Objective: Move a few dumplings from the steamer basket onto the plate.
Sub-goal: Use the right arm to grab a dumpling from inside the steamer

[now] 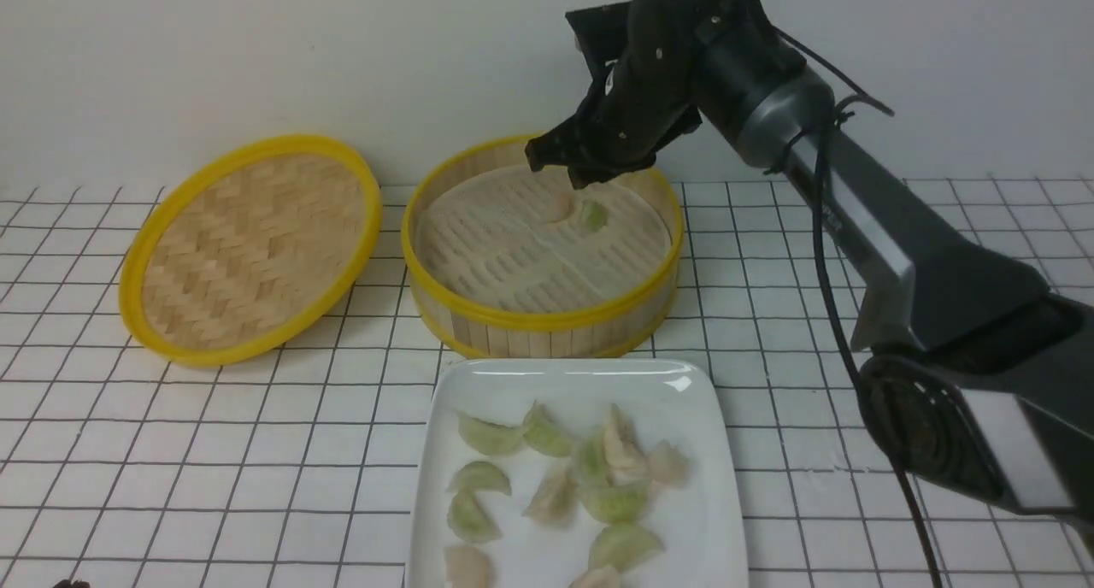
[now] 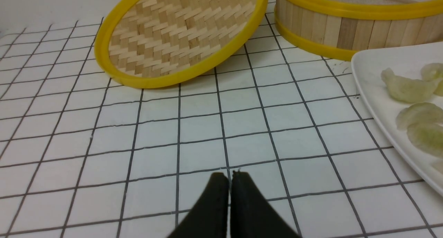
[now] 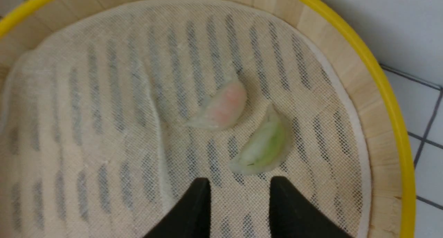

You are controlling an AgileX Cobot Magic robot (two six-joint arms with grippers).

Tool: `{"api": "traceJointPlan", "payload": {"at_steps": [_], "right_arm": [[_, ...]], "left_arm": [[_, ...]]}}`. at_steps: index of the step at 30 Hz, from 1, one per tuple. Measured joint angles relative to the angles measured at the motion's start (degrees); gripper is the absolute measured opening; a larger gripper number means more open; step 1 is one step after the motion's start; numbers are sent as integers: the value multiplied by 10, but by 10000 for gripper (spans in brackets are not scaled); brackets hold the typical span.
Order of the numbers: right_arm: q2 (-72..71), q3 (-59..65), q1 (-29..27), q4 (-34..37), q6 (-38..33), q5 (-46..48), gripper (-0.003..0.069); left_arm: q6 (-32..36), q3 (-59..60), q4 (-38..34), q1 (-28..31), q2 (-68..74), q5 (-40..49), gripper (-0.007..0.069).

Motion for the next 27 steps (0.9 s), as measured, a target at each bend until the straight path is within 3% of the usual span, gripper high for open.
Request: {"api": "traceJointPlan", "payload": {"at_steps": [4, 9, 16, 27], "right_arm": [[10, 0, 0, -7, 0, -1, 363], [27, -1, 0, -10, -1, -1, 437], [51, -1, 0, -16, -35, -1, 451], [-13, -3, 0, 37, -14, 0, 450]], "left_arm": [[0, 0, 0, 0, 0, 0, -6], [0, 0, 0, 0, 0, 0, -6], [0, 0, 0, 0, 0, 0, -6], [0, 0, 0, 0, 0, 0, -6]]}}
